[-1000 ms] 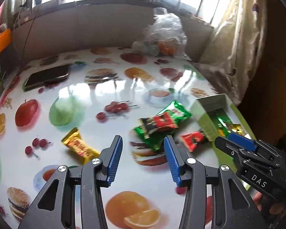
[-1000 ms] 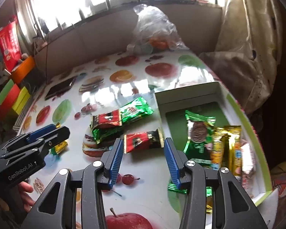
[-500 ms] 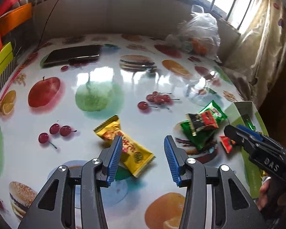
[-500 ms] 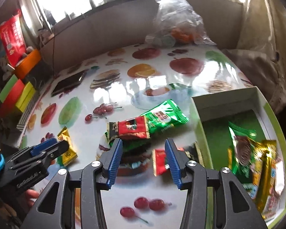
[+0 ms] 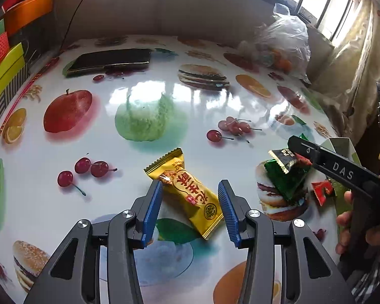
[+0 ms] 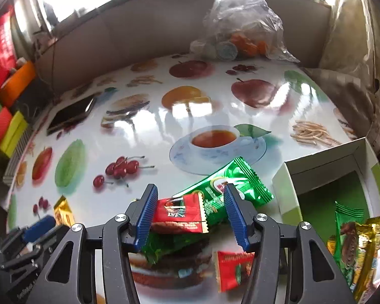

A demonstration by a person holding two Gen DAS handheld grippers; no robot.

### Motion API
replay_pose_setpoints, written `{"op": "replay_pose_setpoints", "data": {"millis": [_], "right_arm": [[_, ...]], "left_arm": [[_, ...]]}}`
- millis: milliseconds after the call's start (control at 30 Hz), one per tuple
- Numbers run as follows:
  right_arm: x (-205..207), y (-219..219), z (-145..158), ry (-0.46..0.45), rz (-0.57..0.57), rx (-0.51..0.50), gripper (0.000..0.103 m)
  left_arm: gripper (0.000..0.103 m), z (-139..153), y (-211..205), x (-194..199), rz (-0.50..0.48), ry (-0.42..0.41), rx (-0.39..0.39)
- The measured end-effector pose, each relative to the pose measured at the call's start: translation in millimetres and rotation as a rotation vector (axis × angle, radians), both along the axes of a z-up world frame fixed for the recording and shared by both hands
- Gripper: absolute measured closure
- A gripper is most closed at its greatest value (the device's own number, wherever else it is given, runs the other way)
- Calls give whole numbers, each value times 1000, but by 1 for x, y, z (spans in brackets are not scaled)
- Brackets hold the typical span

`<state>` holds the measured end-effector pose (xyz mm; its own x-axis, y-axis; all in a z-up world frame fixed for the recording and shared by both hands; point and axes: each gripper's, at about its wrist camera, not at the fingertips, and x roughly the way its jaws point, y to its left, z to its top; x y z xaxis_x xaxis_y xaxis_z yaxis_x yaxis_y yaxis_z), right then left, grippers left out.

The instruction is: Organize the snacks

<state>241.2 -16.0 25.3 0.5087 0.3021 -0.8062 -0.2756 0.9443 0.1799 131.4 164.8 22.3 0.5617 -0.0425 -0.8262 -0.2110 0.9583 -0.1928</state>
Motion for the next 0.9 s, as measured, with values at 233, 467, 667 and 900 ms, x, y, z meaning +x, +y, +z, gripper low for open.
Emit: {"op": "replay_pose_setpoints", "data": {"millis": [233,467,667,900], "right_arm": [[-9,11,-3,19,83,23,48],[-34,16,-3,36,168,31,48],[-38,-2,-9,82,120,41,48],[-47,-1,9,7,83,71,48]], "left_arm": [[56,0,6,-3,13,0,-9],[56,-2,11,-2,17,9,-6],[56,-3,11,-2,10,12,-10],[56,-4,13,-4,20,12,-14]]}}
